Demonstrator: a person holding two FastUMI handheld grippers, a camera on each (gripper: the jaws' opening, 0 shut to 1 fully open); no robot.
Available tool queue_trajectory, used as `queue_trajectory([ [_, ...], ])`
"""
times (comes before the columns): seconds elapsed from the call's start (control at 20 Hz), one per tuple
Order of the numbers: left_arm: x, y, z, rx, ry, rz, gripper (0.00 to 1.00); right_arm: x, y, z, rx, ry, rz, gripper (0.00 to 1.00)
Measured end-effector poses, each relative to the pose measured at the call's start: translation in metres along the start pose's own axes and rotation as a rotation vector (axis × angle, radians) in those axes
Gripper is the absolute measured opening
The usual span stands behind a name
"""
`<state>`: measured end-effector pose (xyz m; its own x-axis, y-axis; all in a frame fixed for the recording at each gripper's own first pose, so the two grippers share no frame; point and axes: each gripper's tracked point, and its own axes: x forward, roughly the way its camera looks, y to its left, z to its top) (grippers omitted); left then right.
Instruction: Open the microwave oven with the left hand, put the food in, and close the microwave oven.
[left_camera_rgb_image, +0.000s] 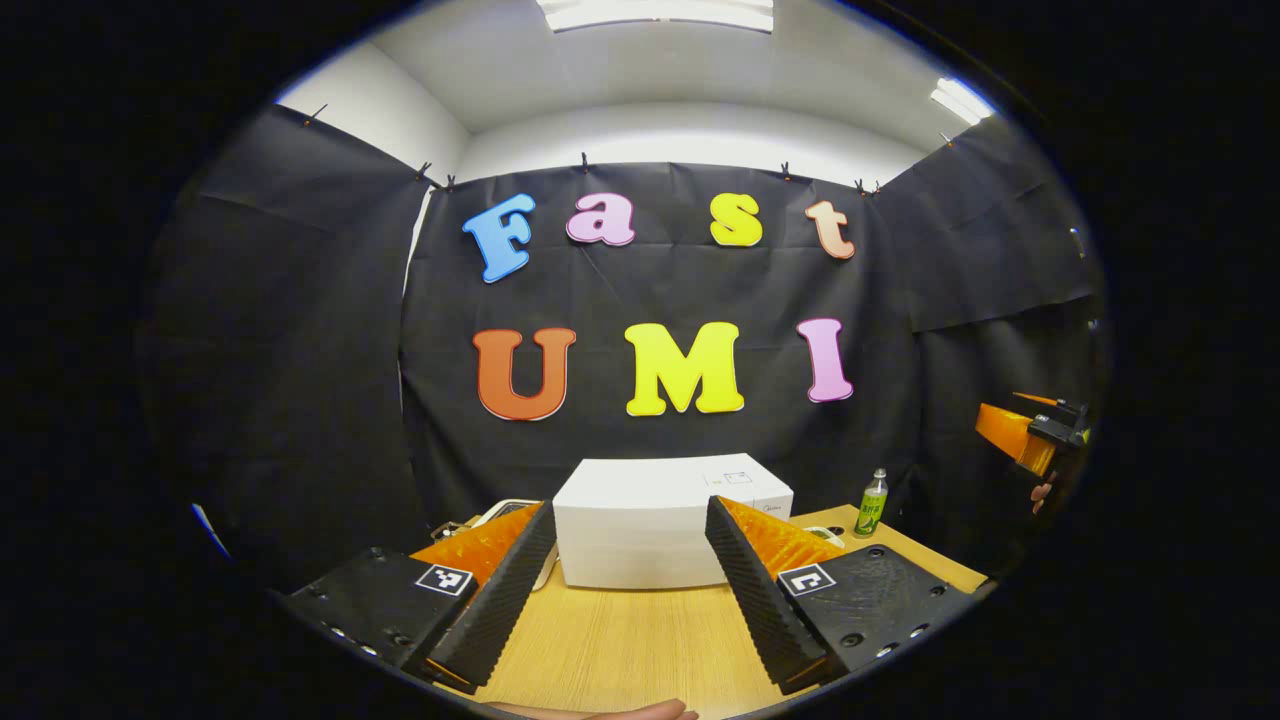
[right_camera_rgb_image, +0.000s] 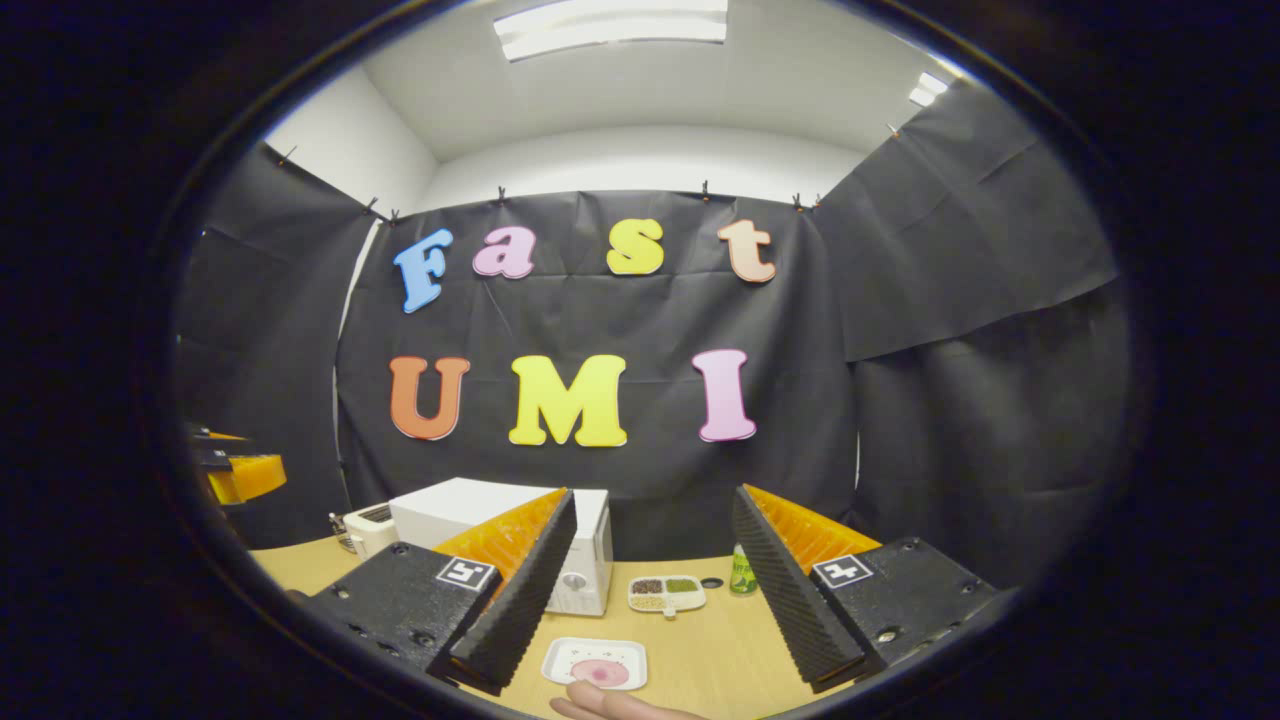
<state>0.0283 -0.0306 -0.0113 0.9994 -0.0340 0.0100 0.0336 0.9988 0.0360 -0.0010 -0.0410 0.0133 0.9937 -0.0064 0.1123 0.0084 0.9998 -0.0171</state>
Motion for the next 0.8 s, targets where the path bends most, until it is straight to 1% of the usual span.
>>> queue_trajectory([
  [0.15,0.03,-0.005,-0.018,0.042,-0.005,0.048,0.95,0.006,-0.019,0.003,-0.036,-0.022,-0.045,0.91],
  [0.2,0.038,-0.008,-0.025,0.037,-0.002,0.054,0.95,0.008,-0.022,0.003,-0.038,-0.027,-0.048,1.0],
  [0.25,0.05,-0.016,-0.034,0.02,0.003,0.044,0.95,0.01,-0.023,0.0,-0.029,-0.023,-0.044,0.91],
  [0.4,0.084,-0.044,-0.061,-0.051,-0.004,-0.016,0.95,0.015,-0.037,-0.003,0.015,-0.024,-0.041,0.91],
  [0.5,0.111,-0.055,-0.087,-0.054,0.009,-0.032,0.94,0.018,-0.046,-0.006,0.024,-0.039,-0.053,0.91],
  [0.6,0.137,-0.076,-0.114,-0.036,0.035,-0.058,0.95,0.022,-0.054,-0.015,0.017,-0.04,-0.067,0.91],
  [0.65,0.151,-0.086,-0.124,-0.028,0.039,-0.062,0.95,0.025,-0.058,-0.023,0.008,-0.03,-0.071,1.0],
  [0.7,0.162,-0.095,-0.135,-0.023,0.047,-0.069,0.95,0.027,-0.06,-0.029,-0.002,-0.017,-0.07,0.91],
  [0.75,0.173,-0.106,-0.144,-0.028,0.052,-0.078,0.95,0.03,-0.065,-0.035,-0.016,-0.005,-0.071,1.0],
  [0.8,0.184,-0.119,-0.153,-0.04,0.062,-0.093,0.95,0.033,-0.072,-0.037,-0.027,-0.006,-0.08,1.0],
])
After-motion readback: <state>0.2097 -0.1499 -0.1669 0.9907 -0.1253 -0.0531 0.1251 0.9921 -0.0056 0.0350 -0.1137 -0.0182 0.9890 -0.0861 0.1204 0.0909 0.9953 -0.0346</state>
